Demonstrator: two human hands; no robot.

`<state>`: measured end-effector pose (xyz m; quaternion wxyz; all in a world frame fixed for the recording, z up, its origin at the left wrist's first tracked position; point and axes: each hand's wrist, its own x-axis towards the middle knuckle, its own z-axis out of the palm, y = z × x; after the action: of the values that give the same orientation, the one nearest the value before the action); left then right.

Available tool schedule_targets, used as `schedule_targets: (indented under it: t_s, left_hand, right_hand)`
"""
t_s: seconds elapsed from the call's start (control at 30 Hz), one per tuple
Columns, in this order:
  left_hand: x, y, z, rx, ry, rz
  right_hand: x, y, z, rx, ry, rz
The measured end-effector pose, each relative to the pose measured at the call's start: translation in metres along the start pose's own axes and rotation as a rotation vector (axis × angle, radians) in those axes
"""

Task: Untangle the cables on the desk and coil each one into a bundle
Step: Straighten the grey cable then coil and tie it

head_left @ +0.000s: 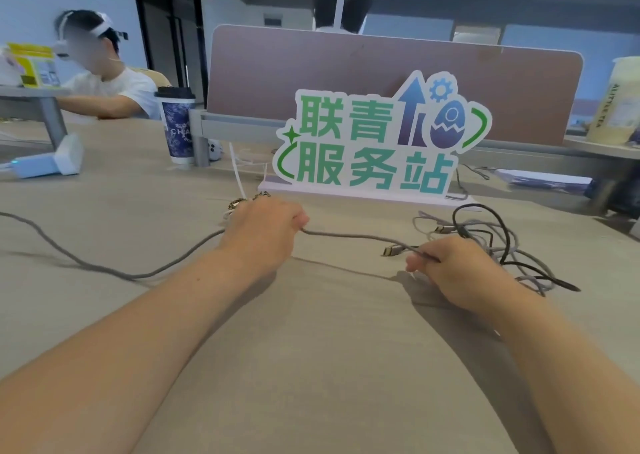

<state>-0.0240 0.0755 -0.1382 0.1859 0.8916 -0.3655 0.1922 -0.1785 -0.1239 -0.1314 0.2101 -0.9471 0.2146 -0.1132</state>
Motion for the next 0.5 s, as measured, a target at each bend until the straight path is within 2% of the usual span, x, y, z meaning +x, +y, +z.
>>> schedule_targets:
  t_s: [0.1, 0.2, 0.3, 0.4, 0.5]
  left_hand:
    - [-0.013, 0.028, 0.002, -0.108, -0.085, 0.221]
    - [-0.015, 0.043, 0.016, -0.252, -0.199, 0.292]
    - [-0.012, 0.033, 0.015, -0.338, -0.074, 0.268]
    - [-0.009, 0.029, 0.004, -0.363, 0.069, 0.282]
    - [-0.001, 0.017, -0.012, -0.391, 0.318, 0.133]
  right_hand:
    - [-0.003, -0.011, 0.006, 0.019, 0.0, -0.066]
    - [-0.005, -0.021, 0.019, 0.006, -0.002, -0.163]
    - [0.0, -0.017, 0.022, -0.017, 0.022, -0.153]
    - [0.008, -0.005, 0.012, 0.02, 0.168, -0.069]
    - [0.012, 0.016, -0.004, 0.034, 0.323, 0.055]
